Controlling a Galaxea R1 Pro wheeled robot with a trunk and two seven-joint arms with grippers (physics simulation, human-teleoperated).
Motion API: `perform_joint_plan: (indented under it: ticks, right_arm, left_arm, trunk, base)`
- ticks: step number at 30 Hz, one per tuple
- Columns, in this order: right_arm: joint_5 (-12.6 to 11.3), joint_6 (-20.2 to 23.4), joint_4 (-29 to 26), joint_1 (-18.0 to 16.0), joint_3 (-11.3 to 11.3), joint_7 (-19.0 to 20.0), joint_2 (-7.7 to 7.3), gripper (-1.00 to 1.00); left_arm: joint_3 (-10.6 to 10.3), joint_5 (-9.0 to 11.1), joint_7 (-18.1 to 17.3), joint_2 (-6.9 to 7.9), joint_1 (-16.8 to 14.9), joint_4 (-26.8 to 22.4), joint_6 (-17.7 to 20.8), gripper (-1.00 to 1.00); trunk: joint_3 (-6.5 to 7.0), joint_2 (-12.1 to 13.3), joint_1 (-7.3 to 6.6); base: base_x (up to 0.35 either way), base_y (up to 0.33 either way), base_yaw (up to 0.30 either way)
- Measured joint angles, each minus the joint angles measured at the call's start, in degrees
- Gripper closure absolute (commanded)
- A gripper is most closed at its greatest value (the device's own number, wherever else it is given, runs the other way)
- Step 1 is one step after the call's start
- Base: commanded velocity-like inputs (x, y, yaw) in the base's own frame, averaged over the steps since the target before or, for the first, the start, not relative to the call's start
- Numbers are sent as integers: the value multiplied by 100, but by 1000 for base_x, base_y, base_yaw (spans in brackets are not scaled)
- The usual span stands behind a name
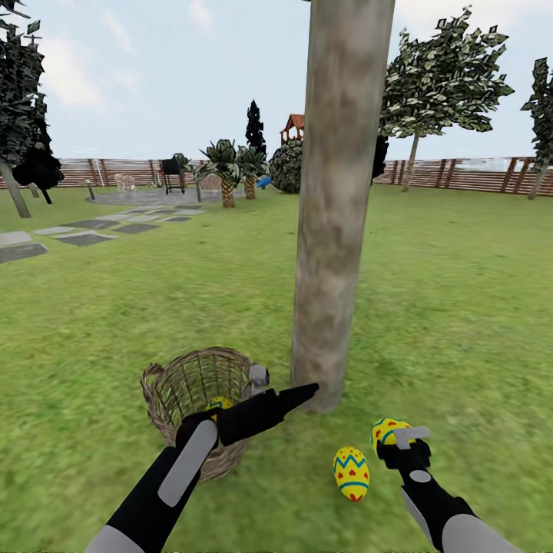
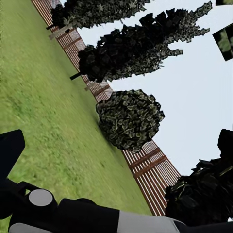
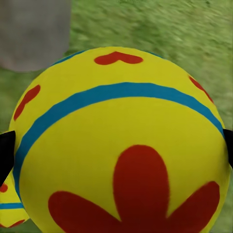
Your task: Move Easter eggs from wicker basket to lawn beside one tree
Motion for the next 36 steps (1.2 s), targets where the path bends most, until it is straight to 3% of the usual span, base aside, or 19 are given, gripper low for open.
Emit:
perform_joint_plan:
  ticks: [6,16,27,36]
  right_arm:
    - [21,-42,0,0,5,0,8,100]
    - [41,-42,1,-2,8,-2,16,100]
    - [31,-43,-9,0,-4,8,-2,100]
    - [27,-44,-9,0,-5,8,4,100]
  left_arm:
    - [10,43,-26,12,0,7,-5,-100]
    - [21,27,-9,7,1,8,0,-100]
    - [5,59,-77,24,0,-6,-8,-100]
    - [-1,15,-29,9,0,0,-9,-100]
  trunk:
    - [-1,-1,0]
    - [0,-1,-2]
    - [-1,-1,0]
    - [-199,-13,24]
  base:
    - [15,-19,0]
    - [214,-236,48]
    - [19,-14,64]
    - [0,0,0]
